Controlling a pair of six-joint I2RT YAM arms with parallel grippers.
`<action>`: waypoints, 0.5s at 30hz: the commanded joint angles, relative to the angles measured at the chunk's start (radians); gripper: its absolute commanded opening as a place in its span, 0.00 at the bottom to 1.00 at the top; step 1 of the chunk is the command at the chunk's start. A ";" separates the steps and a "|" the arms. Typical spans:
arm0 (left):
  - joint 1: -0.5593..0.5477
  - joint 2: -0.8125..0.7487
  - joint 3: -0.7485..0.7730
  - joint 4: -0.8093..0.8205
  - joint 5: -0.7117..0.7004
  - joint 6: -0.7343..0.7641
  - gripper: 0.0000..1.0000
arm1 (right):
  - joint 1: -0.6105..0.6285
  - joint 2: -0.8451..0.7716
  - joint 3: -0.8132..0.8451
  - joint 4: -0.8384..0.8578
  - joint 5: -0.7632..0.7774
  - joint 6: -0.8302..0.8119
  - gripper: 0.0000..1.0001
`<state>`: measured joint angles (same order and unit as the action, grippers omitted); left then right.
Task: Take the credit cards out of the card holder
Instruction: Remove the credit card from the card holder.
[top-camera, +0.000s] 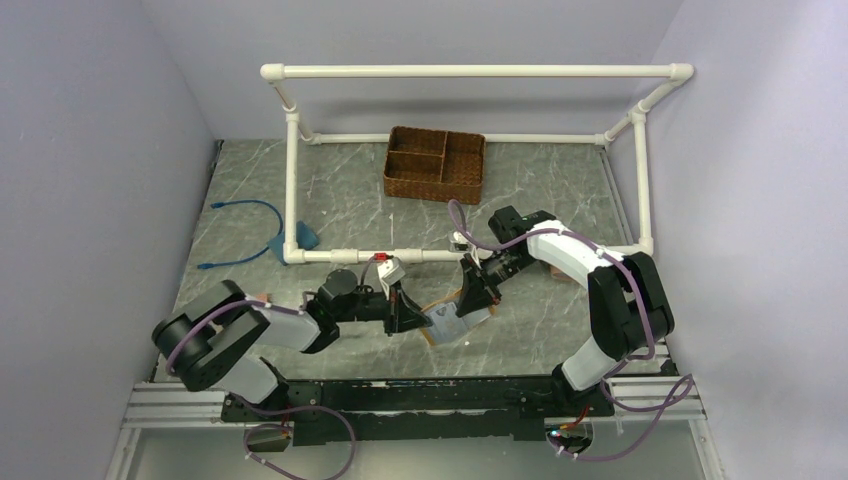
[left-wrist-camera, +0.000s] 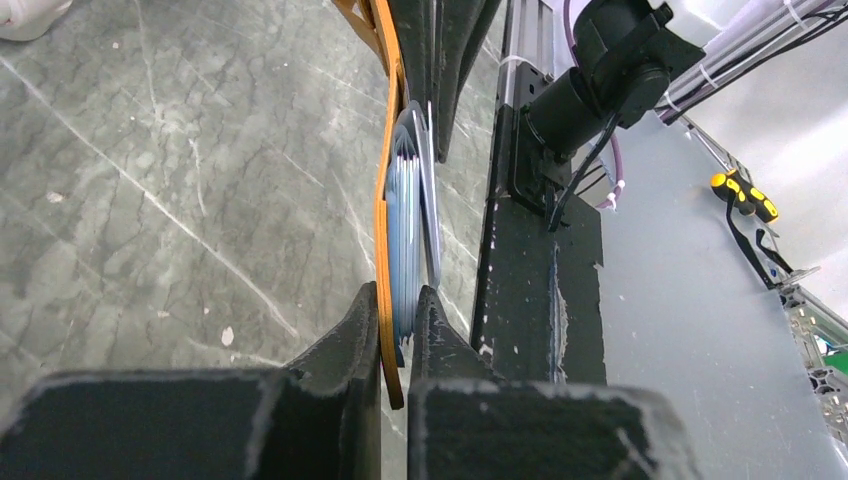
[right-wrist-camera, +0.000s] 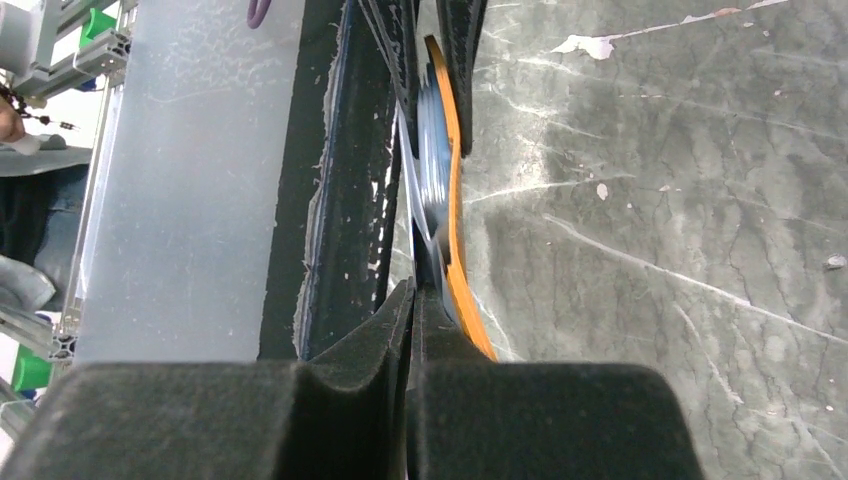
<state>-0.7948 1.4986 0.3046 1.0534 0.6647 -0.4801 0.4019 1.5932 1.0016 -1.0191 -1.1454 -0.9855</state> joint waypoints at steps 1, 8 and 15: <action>0.017 -0.115 -0.033 -0.058 0.031 0.059 0.00 | -0.010 -0.015 0.024 0.058 -0.016 0.043 0.00; 0.026 -0.199 -0.067 -0.131 0.038 0.098 0.00 | -0.015 -0.015 0.022 0.062 -0.010 0.045 0.00; 0.064 -0.278 -0.083 -0.261 0.020 0.106 0.00 | -0.033 -0.031 0.025 0.047 -0.006 0.029 0.00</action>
<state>-0.7563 1.2846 0.2317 0.8375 0.6659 -0.4034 0.3878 1.5932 1.0016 -0.9863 -1.1423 -0.9344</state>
